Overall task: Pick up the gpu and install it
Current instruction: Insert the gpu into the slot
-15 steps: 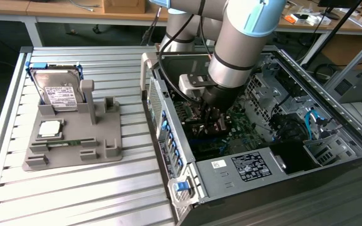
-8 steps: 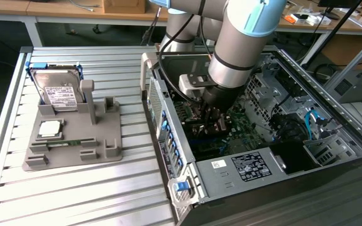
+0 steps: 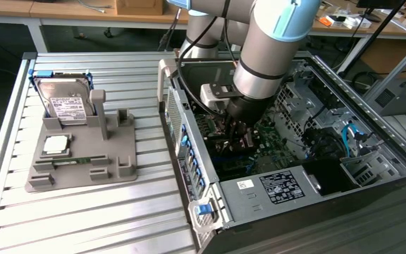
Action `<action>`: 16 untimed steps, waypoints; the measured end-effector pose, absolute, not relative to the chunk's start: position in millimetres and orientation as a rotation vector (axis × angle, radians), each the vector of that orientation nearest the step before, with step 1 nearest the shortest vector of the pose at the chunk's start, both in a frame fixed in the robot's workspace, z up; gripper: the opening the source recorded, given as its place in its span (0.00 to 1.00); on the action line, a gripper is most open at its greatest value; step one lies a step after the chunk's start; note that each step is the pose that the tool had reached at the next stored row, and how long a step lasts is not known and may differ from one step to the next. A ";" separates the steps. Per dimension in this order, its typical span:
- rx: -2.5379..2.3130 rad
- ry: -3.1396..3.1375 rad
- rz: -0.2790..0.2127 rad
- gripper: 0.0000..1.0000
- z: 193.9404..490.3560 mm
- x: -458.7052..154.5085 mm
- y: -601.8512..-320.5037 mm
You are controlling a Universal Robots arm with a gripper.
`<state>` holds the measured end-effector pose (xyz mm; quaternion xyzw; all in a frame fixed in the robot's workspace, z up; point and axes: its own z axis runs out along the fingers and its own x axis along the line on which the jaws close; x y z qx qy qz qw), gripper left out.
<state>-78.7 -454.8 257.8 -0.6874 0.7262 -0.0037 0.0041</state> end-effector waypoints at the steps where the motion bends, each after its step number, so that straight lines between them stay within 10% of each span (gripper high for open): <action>1: -2.154 2.276 -0.012 0.30 257.8 -78.7 -454.7; 16: -2.162 2.270 -0.013 0.30 257.8 -78.7 -453.1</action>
